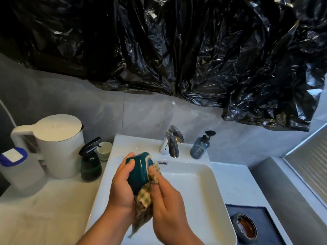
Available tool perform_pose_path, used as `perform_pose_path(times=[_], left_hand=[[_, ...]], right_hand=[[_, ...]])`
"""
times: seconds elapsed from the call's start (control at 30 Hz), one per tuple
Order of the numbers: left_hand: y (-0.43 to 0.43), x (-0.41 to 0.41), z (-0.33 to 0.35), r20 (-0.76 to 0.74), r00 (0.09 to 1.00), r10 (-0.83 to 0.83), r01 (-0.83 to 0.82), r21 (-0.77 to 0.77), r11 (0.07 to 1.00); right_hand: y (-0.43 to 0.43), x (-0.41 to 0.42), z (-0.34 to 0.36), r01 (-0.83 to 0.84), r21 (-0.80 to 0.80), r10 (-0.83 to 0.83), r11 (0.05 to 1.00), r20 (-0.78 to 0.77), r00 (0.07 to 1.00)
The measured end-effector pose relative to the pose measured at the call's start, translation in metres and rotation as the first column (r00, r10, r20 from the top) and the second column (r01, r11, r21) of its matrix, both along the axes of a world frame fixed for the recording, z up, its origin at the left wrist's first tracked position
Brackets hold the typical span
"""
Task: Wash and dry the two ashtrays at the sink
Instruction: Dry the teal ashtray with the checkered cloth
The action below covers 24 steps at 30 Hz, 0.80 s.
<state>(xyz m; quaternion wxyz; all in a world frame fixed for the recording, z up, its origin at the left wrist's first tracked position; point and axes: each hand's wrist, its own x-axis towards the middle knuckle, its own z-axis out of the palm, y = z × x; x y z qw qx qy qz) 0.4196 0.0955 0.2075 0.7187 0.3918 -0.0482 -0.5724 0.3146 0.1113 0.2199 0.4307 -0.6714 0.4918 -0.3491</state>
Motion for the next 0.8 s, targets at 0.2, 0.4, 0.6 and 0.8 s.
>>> perform_pose_path(times=[0.2, 0.4, 0.6, 0.8], left_hand=[[0.009, 0.007, -0.009, 0.129, 0.972, -0.196, 0.192, 0.045, 0.98], [0.013, -0.006, -0.006, 0.06, 0.963, -0.262, 0.261, 0.021, 0.965], [0.015, -0.009, -0.001, -0.084, 0.96, -0.267, 0.268, 0.0, 0.963], [0.01, -0.003, 0.0, -0.048, 0.983, -0.177, 0.181, 0.081, 0.98]], right_hand=[[-0.022, -0.013, 0.033, 0.225, 0.17, -0.275, 0.959, 0.376, 0.885], [-0.037, -0.005, 0.027, 0.172, 0.15, -0.218, 0.974, 0.391, 0.894], [-0.027, 0.002, 0.002, -0.004, -0.057, 0.0, 0.998, -0.074, 0.997], [-0.027, -0.007, -0.006, -0.114, 0.063, 0.125, 0.991, -0.212, 0.969]])
